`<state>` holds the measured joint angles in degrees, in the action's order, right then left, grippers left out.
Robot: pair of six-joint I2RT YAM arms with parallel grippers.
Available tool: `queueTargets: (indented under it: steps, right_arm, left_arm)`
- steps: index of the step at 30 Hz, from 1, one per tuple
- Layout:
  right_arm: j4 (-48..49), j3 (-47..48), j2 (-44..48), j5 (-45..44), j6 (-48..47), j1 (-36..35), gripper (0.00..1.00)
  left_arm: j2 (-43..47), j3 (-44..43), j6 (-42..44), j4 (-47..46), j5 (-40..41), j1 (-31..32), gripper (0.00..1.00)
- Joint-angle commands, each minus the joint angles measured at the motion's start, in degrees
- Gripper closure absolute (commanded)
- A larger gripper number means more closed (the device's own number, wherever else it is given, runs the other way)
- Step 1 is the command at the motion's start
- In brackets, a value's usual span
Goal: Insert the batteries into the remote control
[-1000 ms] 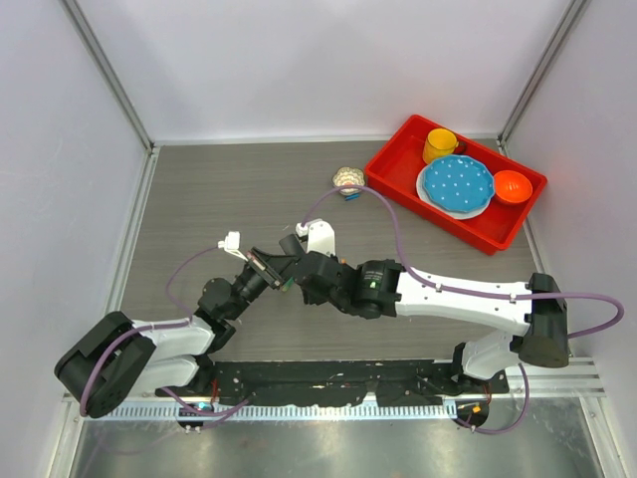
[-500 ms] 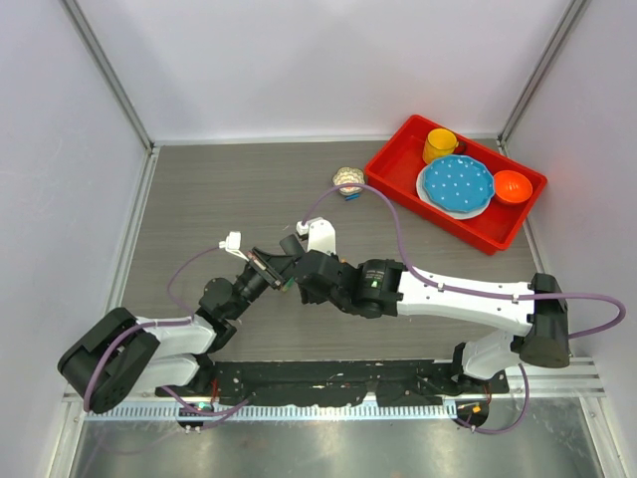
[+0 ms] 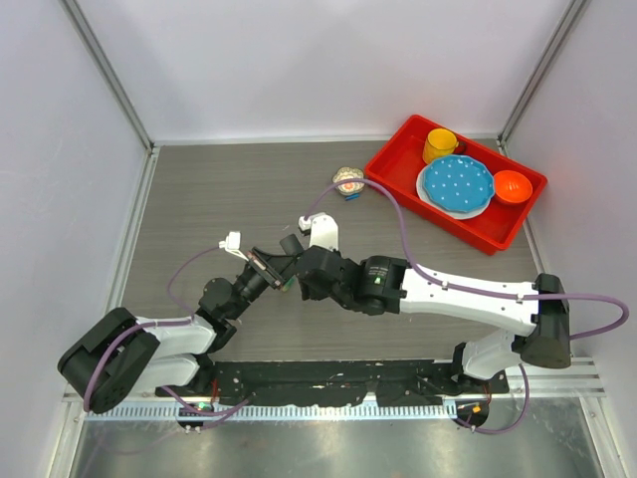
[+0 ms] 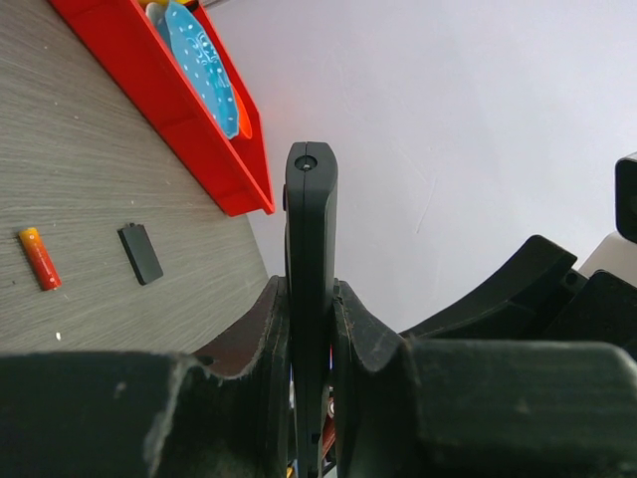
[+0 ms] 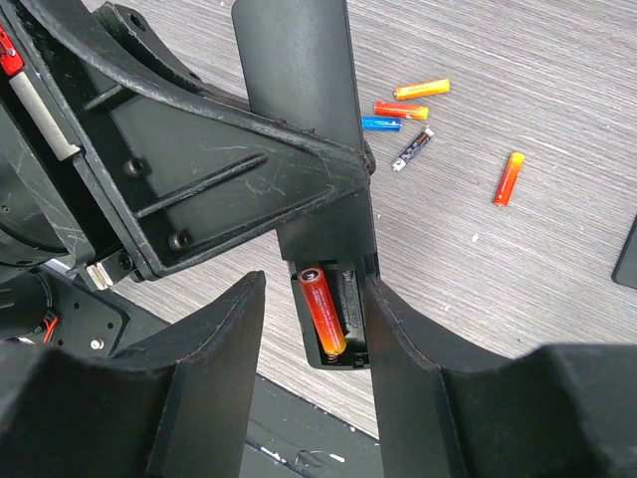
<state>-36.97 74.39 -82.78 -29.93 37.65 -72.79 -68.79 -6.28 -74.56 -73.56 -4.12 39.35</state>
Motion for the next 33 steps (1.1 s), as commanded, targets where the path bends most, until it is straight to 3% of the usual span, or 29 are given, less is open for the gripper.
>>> queueTargets:
  steps: [1, 9, 13, 15, 22, 33]
  right_arm:
    - [-0.1, 2.9, 3.4, -1.3, 0.2, -0.1, 0.5]
    - [3.4, 2.3, 14.3, 2.3, 0.9, 1.0, 0.46]
    - [3.7, -1.3, 17.9, 10.0, 3.5, 8.2, 0.44]
    - [6.9, -7.5, 19.3, 18.8, 6.8, 14.1, 0.43]
    - [20.8, -20.0, 23.7, 32.9, 14.0, 20.8, 0.28]
    - [35.4, -29.8, 23.8, 41.6, 21.7, 24.3, 0.24]
  left_arm:
    - [0.2, 0.0, 0.4, -10.5, 0.0, 0.2, 1.0]
    - [-0.4, 0.0, 0.3, -9.9, -0.1, 0.2, 1.0]
    - [-1.1, -0.7, -0.8, -10.5, 0.0, 0.2, 1.0]
    - [-0.8, -0.7, -2.4, -11.4, 1.0, 0.2, 1.0]
    - [1.6, -2.6, -3.9, -8.6, 0.8, 0.2, 1.0]
    - [-0.9, -4.4, -4.5, -7.3, -1.3, 0.2, 1.0]
